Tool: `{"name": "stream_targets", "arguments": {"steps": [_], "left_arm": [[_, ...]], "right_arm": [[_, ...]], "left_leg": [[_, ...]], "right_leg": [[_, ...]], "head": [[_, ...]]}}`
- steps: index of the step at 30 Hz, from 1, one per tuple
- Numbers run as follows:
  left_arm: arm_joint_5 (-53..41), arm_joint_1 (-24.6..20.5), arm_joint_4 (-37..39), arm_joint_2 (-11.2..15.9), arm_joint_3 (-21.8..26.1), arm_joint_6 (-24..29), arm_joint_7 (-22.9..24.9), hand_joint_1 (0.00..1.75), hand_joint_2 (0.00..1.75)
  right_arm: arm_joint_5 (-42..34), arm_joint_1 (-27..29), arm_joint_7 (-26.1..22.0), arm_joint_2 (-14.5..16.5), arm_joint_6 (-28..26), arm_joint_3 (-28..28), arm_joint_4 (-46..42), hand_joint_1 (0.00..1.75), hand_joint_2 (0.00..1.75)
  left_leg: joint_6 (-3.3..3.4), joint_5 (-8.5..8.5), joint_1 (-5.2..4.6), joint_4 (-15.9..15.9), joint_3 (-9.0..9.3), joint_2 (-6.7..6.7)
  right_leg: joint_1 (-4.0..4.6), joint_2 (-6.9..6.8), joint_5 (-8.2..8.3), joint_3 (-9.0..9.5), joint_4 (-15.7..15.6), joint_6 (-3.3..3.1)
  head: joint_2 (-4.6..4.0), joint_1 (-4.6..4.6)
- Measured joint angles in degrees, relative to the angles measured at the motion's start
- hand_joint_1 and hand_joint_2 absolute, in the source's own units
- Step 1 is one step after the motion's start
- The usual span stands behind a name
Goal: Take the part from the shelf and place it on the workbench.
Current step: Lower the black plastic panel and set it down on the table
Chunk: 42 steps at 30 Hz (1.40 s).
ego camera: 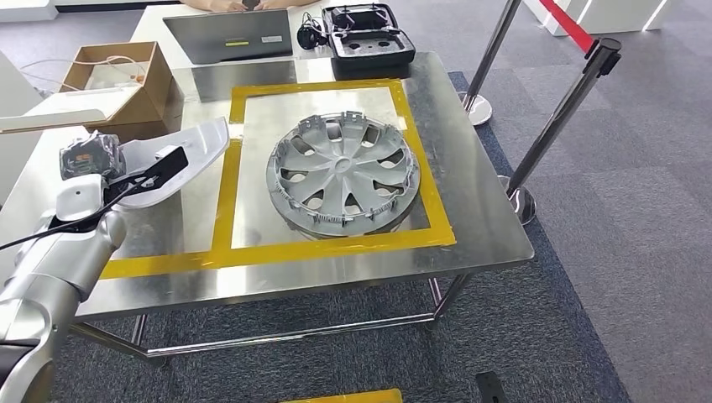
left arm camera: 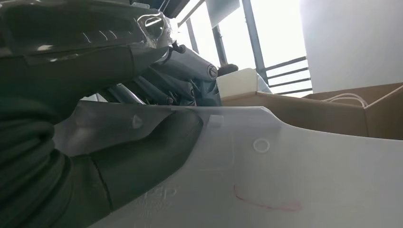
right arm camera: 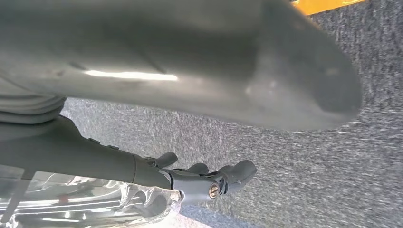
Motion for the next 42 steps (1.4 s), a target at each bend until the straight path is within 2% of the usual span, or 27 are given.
{"name": "stream_targets", "arguments": {"steps": [2,3,4,5,7,8,9,10,13,15,17,22,42], "left_arm": [[0.18,0.25,0.08,-0.06,0.07,0.03,0.00,1.75,1.75],[0.42,0.50,0.11,-0.09,0.17,0.04,0.00,1.75,1.75],[0.73,0.79,0.12,-0.14,0.37,0.05,0.02,1.75,1.75],[1.03,1.07,0.12,-0.16,0.62,0.04,0.14,1.75,1.75],[1.56,1.42,0.15,-0.19,1.18,-0.05,0.86,1.75,1.75],[1.71,1.50,0.18,-0.11,1.49,-0.14,1.47,1.75,1.75],[1.79,1.60,0.22,0.07,1.84,-0.21,2.19,1.75,1.75],[1.72,1.76,0.26,0.33,2.19,-0.21,2.92,1.75,1.75],[0.99,2.31,0.30,1.46,2.80,0.10,4.47,1.75,1.75],[0.67,2.42,0.31,2.06,3.19,0.26,4.58,1.75,1.75],[0.52,2.48,0.32,2.41,3.53,0.28,4.37,1.75,1.75],[0.31,2.90,0.32,2.71,3.88,0.28,4.26,1.75,1.75],[-1.11,4.77,0.55,3.93,4.19,-0.02,6.23,1.75,1.75]], "right_arm": [[0.00,0.08,0.04,-0.01,0.00,0.02,0.00,0.00,0.00],[-0.01,0.15,0.08,-0.02,0.02,0.02,0.00,0.00,0.00],[-0.01,0.20,0.13,-0.03,0.07,0.02,0.00,0.00,0.00],[-0.02,0.20,0.16,-0.04,0.14,0.02,0.00,0.00,0.00],[-0.02,0.17,0.17,-0.09,0.33,0.03,0.01,0.00,0.00],[-0.02,0.15,0.17,-0.12,0.41,0.05,0.02,0.00,0.00],[-0.01,0.18,0.17,-0.14,0.48,0.07,0.03,0.00,0.00],[0.02,0.23,0.17,-0.13,0.55,0.09,0.04,0.00,0.00],[0.17,0.41,0.19,-0.13,0.71,0.14,0.04,0.00,0.00],[0.23,0.43,0.16,-0.19,0.79,0.20,0.04,0.00,0.00],[0.24,0.45,0.06,-0.21,0.81,0.31,0.04,0.00,0.00],[0.24,0.46,-0.03,-0.27,0.81,0.39,0.04,0.00,0.00],[0.59,0.42,0.13,-0.22,0.98,0.63,0.04,0.00,0.00]], "left_leg": [[0.36,-0.27,-0.08,0.02,0.16,0.01],[0.41,-0.41,-0.12,0.03,0.30,-0.01],[0.40,-0.59,-0.15,0.04,0.50,-0.05],[0.33,-0.81,-0.16,0.06,0.80,-0.09],[-0.03,-1.39,-0.28,0.21,1.35,-0.15],[-0.27,-1.63,-0.40,0.32,1.43,-0.16],[-0.44,-1.84,-0.55,0.46,1.40,-0.16],[-0.43,-1.95,-0.69,0.54,1.31,-0.15],[0.00,-1.94,-0.71,0.33,1.40,0.00],[-0.01,-1.91,-0.67,0.06,1.54,0.10],[-0.16,-1.84,-0.64,-0.14,1.62,0.09],[-1.24,-1.76,-0.47,-0.29,1.64,0.09],[-1.21,-1.78,-0.74,-0.10,1.57,0.02]], "right_leg": [[0.00,-0.07,-3.04,-4.70,8.52,0.27],[0.01,-0.07,-3.33,-6.31,10.98,0.28],[0.01,-0.07,-2.45,-6.77,11.08,0.21],[0.01,-0.08,-0.48,-5.96,8.58,0.05],[0.03,-0.20,3.97,-2.28,0.07,-0.39],[0.05,-0.26,5.28,-0.77,-3.29,-0.59],[0.04,-0.28,5.83,0.11,-5.24,-0.71],[0.04,-0.25,5.75,0.40,-5.84,-0.76],[0.10,0.09,5.83,0.29,-5.98,-0.80],[0.19,0.22,5.75,0.25,-5.97,-0.93],[0.26,0.21,5.67,0.26,-5.97,-1.08],[0.41,0.19,5.67,0.25,-5.92,-1.28],[0.15,0.11,5.70,0.34,-5.95,-1.28]], "head": [[0.00,0.13],[0.00,0.16],[0.00,0.21],[0.00,0.22],[0.00,0.25],[0.00,0.22],[0.00,0.21],[0.00,0.18],[0.00,0.14],[0.00,0.14],[0.00,0.14],[0.00,0.18],[0.00,0.19]]}}
